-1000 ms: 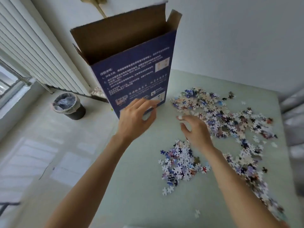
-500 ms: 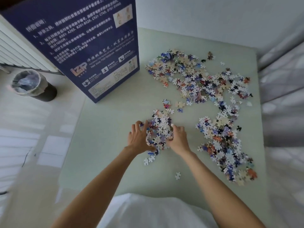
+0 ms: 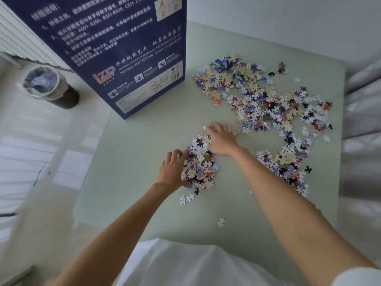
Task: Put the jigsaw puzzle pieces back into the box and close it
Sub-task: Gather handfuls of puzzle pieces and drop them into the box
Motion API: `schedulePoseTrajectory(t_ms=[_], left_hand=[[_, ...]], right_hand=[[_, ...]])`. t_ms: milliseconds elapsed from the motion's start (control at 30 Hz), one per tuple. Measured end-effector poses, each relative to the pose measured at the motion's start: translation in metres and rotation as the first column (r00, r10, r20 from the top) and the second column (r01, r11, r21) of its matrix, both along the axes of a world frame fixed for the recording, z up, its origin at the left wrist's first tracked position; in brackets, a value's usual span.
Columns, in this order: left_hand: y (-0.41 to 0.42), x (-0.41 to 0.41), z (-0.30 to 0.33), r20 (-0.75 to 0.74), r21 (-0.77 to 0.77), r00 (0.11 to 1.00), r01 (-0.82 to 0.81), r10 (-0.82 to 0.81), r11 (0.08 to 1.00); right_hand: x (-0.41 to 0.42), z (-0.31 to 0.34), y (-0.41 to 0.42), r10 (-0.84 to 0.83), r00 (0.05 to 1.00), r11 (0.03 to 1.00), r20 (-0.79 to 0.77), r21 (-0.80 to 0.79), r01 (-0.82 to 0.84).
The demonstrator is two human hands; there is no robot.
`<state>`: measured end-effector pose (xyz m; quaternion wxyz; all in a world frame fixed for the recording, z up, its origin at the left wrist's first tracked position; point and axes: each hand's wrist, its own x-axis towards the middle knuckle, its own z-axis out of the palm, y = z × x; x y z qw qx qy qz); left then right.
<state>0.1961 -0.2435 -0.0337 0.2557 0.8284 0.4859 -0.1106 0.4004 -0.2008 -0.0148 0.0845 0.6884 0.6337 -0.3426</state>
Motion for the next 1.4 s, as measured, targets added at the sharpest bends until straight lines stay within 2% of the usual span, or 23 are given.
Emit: schedulePoseTrajectory(t_ms=[133, 233, 300, 400, 533, 667, 867, 1067, 1400], left_hand=[[0.002, 0.001, 0.000, 0.034, -0.001, 0.999, -0.015, 0.016, 1.000], [0.003, 0.001, 0.002, 0.057, -0.025, 0.998, -0.015, 0.016, 1.000], [0.003, 0.002, 0.003, 0.082, -0.047, 0.996, -0.019, 0.022, 0.999], [0.000, 0.002, 0.002, 0.095, -0.072, 0.995, 0.006, 0.001, 0.997], [-0.002, 0.002, 0.004, 0.103, -0.128, 0.995, 0.009, 0.005, 0.992], [-0.001, 0.004, 0.005, 0.106, -0.109, 0.994, -0.012, 0.023, 0.994], [0.000, 0.006, 0.001, 0.124, -0.076, 0.991, -0.050, 0.059, 0.996], [0.000, 0.005, -0.003, 0.138, -0.073, 0.989, -0.048, 0.058, 0.996], [0.002, 0.004, -0.002, 0.164, -0.071, 0.985, -0.041, 0.052, 0.997]], right_hand=[[-0.014, 0.002, -0.041, 0.167, 0.986, 0.984, -0.001, -0.056, -0.167], [-0.023, -0.002, -0.070, 0.262, 0.959, 0.965, 0.105, -0.012, -0.263], [-0.027, -0.006, -0.078, 0.233, 0.964, 0.970, 0.131, 0.046, -0.240], [-0.031, -0.008, -0.080, 0.143, 0.986, 0.983, 0.082, 0.101, -0.151], [-0.037, -0.010, -0.075, 0.092, 0.995, 0.991, 0.046, 0.092, -0.096], [-0.044, -0.011, -0.073, 0.029, 0.999, 0.992, 0.034, 0.118, -0.033], [-0.046, -0.013, -0.071, 0.066, 0.991, 0.973, 0.114, 0.211, -0.089], [-0.048, -0.008, -0.070, 0.077, 0.996, 0.983, 0.054, 0.166, -0.085], [-0.044, -0.006, -0.082, -0.072, 0.997, 0.993, -0.021, 0.098, 0.073]])
